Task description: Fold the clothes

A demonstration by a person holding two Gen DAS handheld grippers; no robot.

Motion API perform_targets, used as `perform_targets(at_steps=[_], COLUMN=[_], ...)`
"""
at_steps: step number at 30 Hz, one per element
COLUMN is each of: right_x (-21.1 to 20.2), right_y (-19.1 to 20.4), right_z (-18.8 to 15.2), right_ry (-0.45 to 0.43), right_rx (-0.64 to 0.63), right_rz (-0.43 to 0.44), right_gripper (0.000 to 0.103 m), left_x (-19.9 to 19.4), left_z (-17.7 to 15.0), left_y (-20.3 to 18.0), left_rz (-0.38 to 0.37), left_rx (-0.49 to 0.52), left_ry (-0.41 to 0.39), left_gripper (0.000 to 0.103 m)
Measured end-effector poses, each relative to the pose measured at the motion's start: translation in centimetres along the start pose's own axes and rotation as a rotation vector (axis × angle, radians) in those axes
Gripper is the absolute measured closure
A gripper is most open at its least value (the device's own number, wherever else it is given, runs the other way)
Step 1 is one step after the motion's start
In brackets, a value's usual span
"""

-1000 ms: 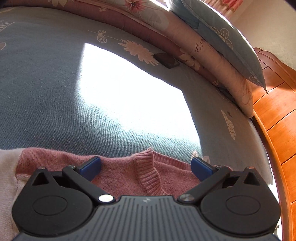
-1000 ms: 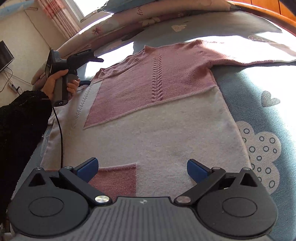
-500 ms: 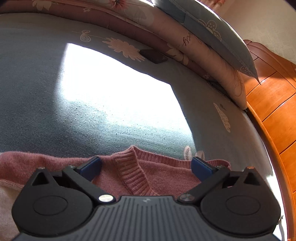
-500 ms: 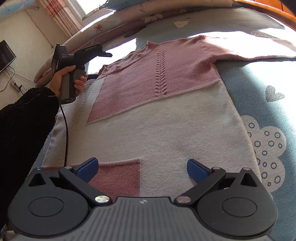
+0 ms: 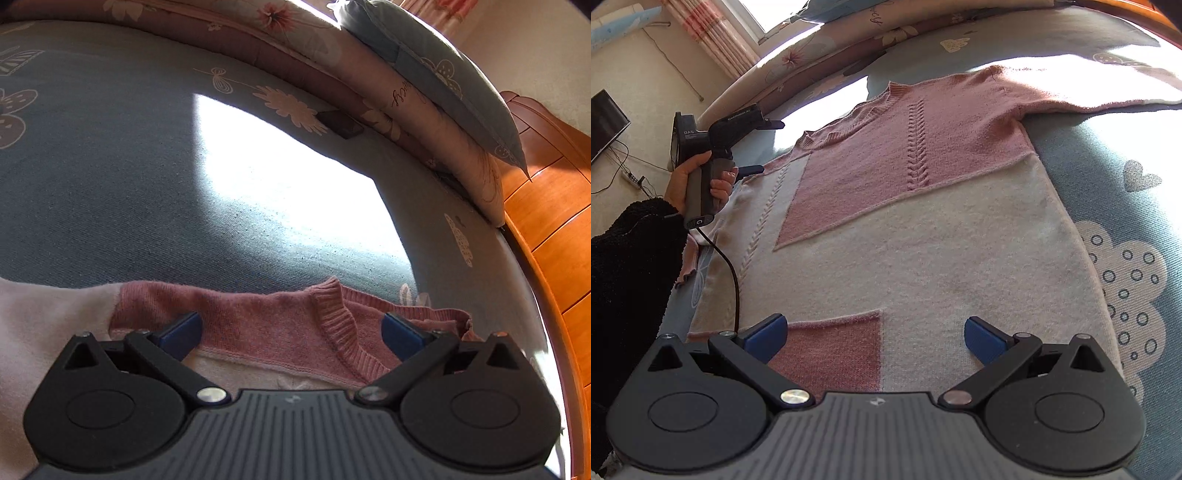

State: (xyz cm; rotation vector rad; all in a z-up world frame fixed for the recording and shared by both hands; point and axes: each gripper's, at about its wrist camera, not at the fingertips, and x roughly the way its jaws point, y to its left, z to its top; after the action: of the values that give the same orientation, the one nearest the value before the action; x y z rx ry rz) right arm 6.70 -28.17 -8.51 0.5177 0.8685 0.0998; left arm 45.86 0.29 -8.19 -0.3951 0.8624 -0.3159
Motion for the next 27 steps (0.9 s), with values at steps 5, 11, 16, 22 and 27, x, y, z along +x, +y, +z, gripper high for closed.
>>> perform_targets(at_steps=[5, 11, 16, 22, 27], right_x=[0.4, 0.3, 0.2, 0.3, 0.0], right_y=[0.0, -0.1, -0.1, 0.0, -0.3], right_z=[0.0, 0.0, -0.2, 0.0, 0.0], right_ry=[0.000, -0.004, -0.004, -0.001, -0.002], right_rx=[-0.006, -0.003, -0.002, -0.002, 0.018], right_rz=[-0.012, -0.006, -0.005, -0.008, 0.014], right_gripper=[0.000, 0.000, 0.000, 0.000, 0.000], left_x=[1.5, -0.5, 0.2, 1.4, -2.8], left_z=[1.3, 1.0, -0.5, 0.8, 1.9], left_y=[-0.1, 0.2, -1.2, -1.6, -1.6], left_rz=[0.052, 0.016, -0.071, -0.004, 0.011], left_rx=[0.029, -0.038, 0.011, 0.009, 0.026], left_ry=[-0.059, -0.075, -0.008, -0.027, -0.078], left_gripper=[0.001, 0.001, 0.001, 0.001, 0.001])
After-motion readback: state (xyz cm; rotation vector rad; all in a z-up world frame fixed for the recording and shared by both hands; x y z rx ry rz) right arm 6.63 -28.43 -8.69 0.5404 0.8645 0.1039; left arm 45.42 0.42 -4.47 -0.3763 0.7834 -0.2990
